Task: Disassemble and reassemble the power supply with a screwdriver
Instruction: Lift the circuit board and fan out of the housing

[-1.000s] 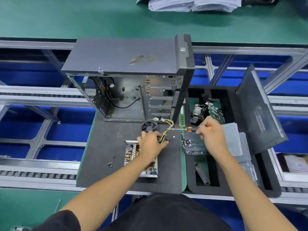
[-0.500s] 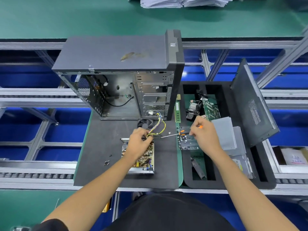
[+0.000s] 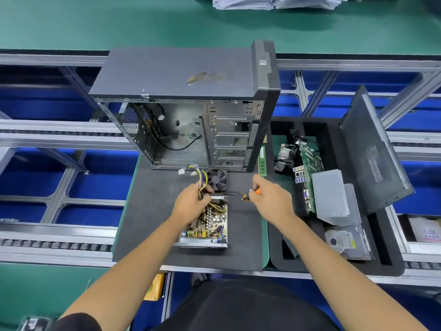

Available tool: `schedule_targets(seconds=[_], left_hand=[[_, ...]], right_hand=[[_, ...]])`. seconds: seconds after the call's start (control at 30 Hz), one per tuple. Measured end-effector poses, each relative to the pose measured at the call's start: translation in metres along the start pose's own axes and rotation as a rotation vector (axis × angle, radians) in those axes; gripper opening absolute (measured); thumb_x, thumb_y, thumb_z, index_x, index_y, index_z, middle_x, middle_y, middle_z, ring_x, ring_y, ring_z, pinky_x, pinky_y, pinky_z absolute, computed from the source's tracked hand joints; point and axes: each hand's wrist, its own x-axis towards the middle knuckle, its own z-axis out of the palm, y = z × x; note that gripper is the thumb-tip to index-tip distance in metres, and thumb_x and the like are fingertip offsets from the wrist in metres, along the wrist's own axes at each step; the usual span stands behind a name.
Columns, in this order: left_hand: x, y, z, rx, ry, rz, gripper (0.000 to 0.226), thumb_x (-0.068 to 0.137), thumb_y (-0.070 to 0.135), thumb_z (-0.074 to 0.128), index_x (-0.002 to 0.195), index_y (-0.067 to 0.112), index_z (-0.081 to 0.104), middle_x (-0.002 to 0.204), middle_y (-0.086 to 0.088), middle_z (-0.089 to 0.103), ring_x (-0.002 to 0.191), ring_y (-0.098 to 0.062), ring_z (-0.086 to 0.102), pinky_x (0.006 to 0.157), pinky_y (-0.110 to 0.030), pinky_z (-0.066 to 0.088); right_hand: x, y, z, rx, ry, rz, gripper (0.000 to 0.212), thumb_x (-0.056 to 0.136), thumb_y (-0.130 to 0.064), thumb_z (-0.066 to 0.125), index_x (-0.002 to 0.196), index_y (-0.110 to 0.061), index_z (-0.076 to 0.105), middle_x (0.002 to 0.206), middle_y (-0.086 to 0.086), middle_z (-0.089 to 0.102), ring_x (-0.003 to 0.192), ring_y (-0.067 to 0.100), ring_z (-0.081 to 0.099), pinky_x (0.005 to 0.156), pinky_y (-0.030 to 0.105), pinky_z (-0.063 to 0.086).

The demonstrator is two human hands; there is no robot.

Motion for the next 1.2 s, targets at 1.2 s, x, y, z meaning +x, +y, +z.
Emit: schedule_targets(seconds=[1.2], left_hand=[[0.006, -0.009, -0.002, 0.095, -0.111, -0.009, 0.012, 0.086, 0.033, 0.052, 0.094, 0.041, 0.057, 0.062, 0.007, 0.056, 0.049, -0.006, 0.049, 0.047, -0.026, 0.029]], right_hand=[[0.019, -0.008, 0.021, -0.208, -0.02, -0.146, 0.016, 0.092, -0.025, 0.053, 0.082, -0.023, 0.041, 0.052, -0.01, 0.044, 0.052, 0.014, 0.041, 0.049, 0.028, 0.016]])
